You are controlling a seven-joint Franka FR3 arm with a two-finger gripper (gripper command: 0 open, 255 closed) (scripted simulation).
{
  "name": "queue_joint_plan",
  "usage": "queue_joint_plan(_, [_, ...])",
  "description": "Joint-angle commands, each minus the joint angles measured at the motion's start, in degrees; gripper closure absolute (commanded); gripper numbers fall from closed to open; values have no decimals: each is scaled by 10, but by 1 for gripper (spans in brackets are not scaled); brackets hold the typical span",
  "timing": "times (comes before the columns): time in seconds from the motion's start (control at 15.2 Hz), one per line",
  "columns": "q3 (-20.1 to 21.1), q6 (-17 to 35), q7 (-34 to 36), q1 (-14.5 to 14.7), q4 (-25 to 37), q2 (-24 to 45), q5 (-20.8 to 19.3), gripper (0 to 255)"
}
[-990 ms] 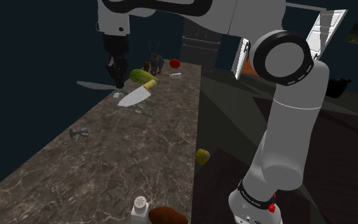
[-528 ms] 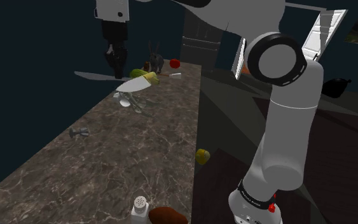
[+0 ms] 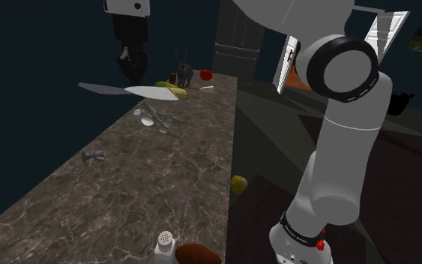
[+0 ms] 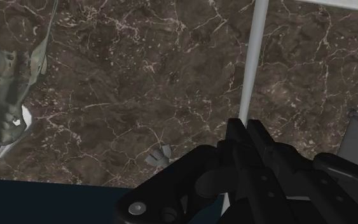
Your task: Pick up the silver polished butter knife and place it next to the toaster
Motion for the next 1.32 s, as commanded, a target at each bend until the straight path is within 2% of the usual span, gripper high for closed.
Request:
queue_joint_plan(0.0, [9,13,22,12,-34,-23,5,255])
queue_joint_plan(0.59, [58,42,129,68,-119,-88,23,255])
queue_joint_plan(1.25, [125,60,265,137,-133,-98,29,255])
